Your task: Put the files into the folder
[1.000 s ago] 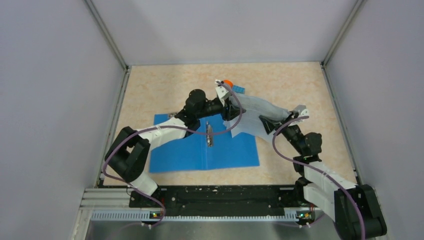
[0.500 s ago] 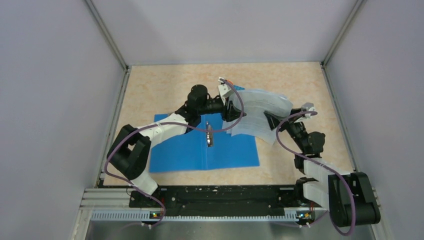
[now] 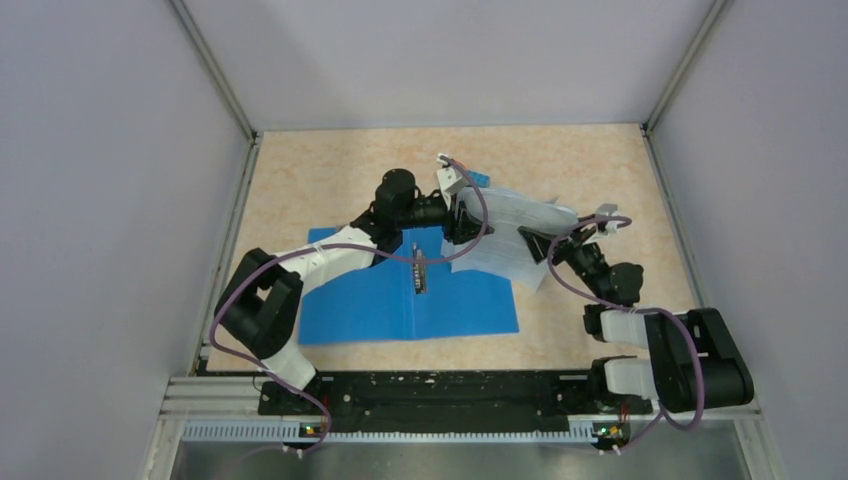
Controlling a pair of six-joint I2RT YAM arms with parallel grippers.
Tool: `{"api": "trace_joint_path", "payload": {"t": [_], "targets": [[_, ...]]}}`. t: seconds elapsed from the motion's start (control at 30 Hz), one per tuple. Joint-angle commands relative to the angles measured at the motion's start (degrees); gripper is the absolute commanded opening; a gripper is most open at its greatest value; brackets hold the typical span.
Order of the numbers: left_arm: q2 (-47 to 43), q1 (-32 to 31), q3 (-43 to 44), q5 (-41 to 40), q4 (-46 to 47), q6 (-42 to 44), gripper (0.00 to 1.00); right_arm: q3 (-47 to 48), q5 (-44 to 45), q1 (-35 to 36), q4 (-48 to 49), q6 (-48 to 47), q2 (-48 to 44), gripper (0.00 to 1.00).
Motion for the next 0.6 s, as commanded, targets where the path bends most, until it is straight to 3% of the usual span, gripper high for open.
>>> {"api": "trace_joint_path", "payload": {"t": [0.0,0.57], "targets": [[-0.95,0.12,0.02,1.15,3.48,-0.99,0.53,1.43,-0.12,0.64,7.82,0.48,1.45,0.62],[-5.89,2.22,-2.74,1.48,-0.41,2.04,0.56,1.86,-1.08,0.68,7.48,-0.28,2.82,0.58]]}}
